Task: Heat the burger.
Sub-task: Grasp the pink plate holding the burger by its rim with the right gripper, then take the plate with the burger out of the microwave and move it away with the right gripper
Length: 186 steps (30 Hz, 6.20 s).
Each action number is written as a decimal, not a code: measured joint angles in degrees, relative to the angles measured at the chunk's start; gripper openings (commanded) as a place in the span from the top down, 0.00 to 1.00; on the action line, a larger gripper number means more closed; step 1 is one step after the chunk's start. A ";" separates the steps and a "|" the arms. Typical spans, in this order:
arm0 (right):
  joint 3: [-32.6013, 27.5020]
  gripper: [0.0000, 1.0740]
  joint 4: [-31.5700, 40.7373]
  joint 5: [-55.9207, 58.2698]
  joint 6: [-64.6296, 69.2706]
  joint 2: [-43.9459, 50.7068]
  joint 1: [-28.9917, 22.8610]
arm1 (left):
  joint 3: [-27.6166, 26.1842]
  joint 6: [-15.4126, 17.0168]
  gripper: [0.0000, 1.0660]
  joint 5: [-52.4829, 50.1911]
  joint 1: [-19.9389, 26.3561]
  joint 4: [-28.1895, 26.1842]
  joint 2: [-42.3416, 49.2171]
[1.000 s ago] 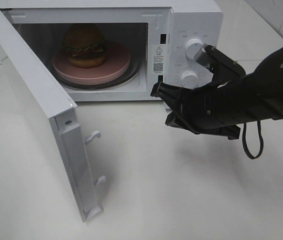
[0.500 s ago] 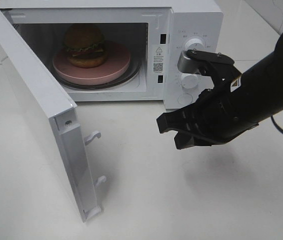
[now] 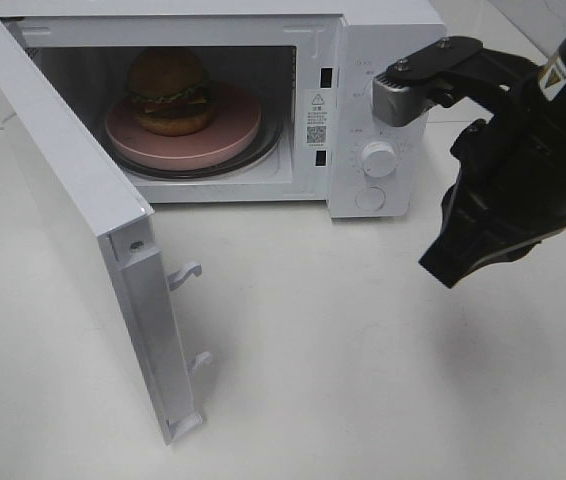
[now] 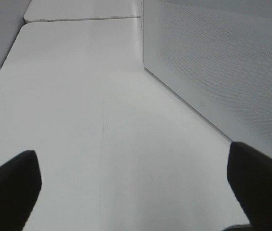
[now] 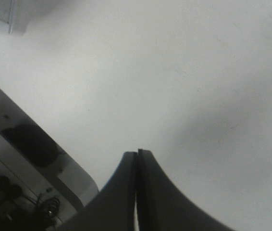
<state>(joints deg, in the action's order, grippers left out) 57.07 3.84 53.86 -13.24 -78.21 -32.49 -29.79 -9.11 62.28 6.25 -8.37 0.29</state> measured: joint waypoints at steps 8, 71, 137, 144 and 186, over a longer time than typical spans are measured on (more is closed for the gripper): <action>4.64 0.95 -1.26 5.90 -19.71 1.26 0.00 | 0.00 0.00 0.08 0.00 0.00 0.00 0.00; 9.34 0.16 -17.93 -28.59 -50.02 -17.13 -6.25 | 0.00 0.00 0.08 0.00 0.00 0.00 0.00; 61.99 0.29 -16.27 -20.34 -46.64 -61.59 -6.99 | 0.00 0.00 0.08 0.00 0.00 0.17 0.00; 64.00 0.37 -15.81 -20.45 -46.64 -64.34 -6.99 | 0.00 0.00 0.08 0.00 0.00 1.15 0.00; 56.09 1.00 -11.06 -22.35 -54.32 -58.10 -7.33 | 0.00 0.00 0.08 0.00 0.00 3.32 0.00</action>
<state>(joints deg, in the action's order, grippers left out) 113.16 -7.22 31.51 -67.55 -136.31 -39.82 -29.79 -9.11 62.28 6.25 -5.04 0.29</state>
